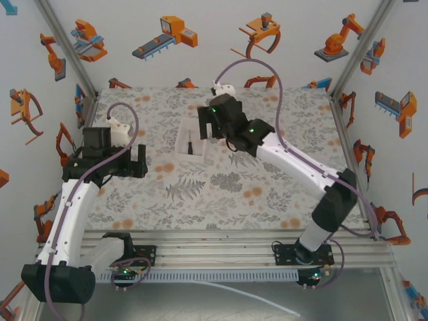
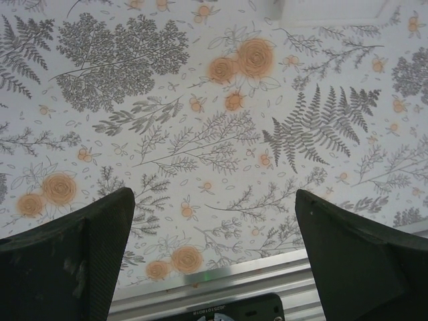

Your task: Put the screwdriver in the bin

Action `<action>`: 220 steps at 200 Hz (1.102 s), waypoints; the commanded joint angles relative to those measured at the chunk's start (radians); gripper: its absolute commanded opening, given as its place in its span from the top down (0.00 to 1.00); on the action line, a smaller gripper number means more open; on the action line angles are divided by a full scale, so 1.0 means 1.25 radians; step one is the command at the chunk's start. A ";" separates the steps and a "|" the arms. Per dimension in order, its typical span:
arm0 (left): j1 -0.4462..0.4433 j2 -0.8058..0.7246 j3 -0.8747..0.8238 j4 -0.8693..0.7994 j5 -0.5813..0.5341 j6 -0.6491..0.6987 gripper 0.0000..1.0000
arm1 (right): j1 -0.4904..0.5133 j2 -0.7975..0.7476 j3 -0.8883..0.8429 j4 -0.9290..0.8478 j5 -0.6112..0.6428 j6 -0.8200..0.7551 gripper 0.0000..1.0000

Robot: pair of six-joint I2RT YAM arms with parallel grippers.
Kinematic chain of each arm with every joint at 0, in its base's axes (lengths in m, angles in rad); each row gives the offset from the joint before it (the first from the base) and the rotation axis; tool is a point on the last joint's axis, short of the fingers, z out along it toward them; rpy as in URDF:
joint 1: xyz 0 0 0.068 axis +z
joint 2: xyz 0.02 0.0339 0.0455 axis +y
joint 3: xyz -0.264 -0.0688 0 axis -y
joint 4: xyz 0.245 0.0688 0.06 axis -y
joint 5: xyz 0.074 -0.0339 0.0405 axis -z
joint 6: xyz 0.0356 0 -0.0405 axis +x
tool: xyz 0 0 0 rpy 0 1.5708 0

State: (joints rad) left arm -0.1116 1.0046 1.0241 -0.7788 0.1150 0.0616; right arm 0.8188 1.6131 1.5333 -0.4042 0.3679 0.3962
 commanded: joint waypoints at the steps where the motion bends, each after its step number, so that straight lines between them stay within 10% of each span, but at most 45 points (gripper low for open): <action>1: -0.004 0.022 -0.020 0.056 -0.042 -0.018 0.03 | -0.006 -0.081 -0.186 0.122 0.058 -0.073 0.18; 53: 0.004 0.088 -0.046 0.156 -0.101 -0.041 0.03 | -0.037 -0.283 -0.466 0.193 0.255 -0.091 0.15; 147: 0.146 0.164 -0.153 0.395 -0.081 -0.152 0.03 | -0.201 -0.493 -0.703 0.268 0.203 -0.118 0.10; 220: 0.163 0.185 -0.348 0.818 -0.126 -0.202 0.03 | -0.377 -0.534 -0.805 0.385 0.100 -0.135 0.06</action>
State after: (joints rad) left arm 0.0860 1.2137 0.6632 -0.0269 -0.0433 -0.1432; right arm 0.3874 0.9646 0.5770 -0.0410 0.5331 0.2565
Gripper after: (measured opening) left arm 0.974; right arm 0.936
